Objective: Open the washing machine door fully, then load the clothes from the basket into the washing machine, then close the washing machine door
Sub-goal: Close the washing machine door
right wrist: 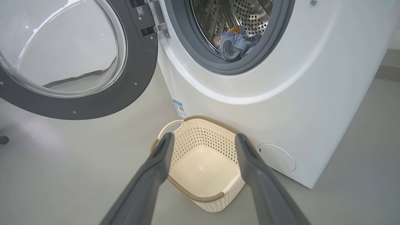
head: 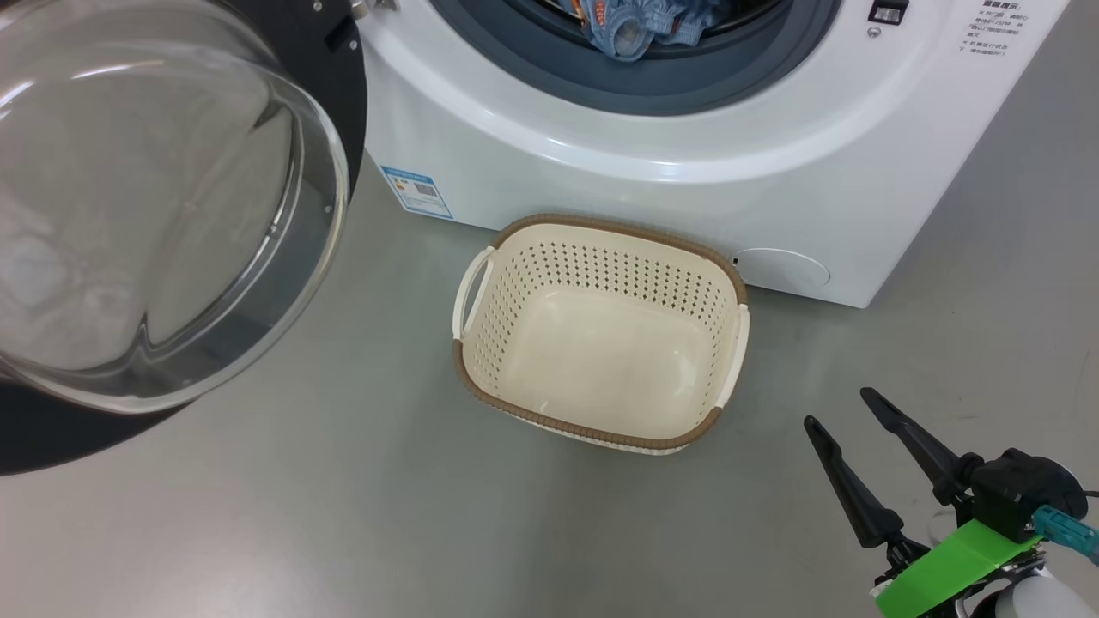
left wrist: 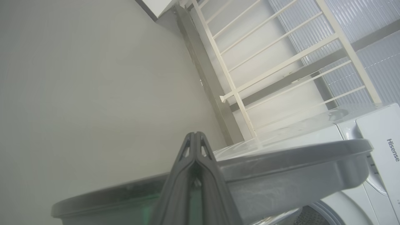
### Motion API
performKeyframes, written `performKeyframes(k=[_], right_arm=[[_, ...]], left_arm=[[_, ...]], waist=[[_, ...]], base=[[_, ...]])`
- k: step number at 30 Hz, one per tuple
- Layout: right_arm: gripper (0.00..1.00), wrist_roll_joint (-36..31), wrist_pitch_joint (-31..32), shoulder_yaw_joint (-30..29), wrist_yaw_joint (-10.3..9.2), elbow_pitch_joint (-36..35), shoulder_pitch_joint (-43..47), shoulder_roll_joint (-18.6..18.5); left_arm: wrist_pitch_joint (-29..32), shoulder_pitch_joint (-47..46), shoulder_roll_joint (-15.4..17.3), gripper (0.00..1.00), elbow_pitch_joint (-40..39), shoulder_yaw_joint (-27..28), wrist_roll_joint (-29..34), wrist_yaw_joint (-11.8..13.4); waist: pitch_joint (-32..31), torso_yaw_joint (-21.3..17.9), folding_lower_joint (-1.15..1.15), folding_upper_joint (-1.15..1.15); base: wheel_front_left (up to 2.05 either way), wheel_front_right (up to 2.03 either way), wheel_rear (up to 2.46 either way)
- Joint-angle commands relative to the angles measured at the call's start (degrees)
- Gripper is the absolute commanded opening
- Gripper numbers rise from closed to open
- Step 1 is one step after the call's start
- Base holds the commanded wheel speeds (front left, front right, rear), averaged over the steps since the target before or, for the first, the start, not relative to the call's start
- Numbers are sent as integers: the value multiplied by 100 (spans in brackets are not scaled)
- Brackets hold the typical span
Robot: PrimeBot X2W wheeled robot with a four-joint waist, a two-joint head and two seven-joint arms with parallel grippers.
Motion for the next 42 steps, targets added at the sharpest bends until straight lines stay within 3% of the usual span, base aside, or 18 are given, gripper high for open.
performKeyframes(k=[1, 25, 35, 42], right_arm=[[100, -61, -27, 67, 16, -141, -97, -77], [100, -43, -27, -23, 16, -76, 152, 222], [100, -55, -27, -100, 16, -85, 328, 353], [100, -64, -27, -186, 16, -97, 442, 443]], left_arm=[[200, -104, 344, 0, -152, 39, -63, -17], [2100, 668, 272, 0, -1768, -679, -479, -17], [3093, 1138, 248, 0, -3206, -898, -907, -17], [3520, 1330, 34, 0, -4158, -1134, -1072, -17]], waist=[[-15, 1, 0, 0], [-567, 102, 0, 0], [-835, -57, 0, 0], [-968, -329, 0, 0]], base=[[0, 0, 0], [0, 0, 0], [0, 0, 0], [0, 0, 0]])
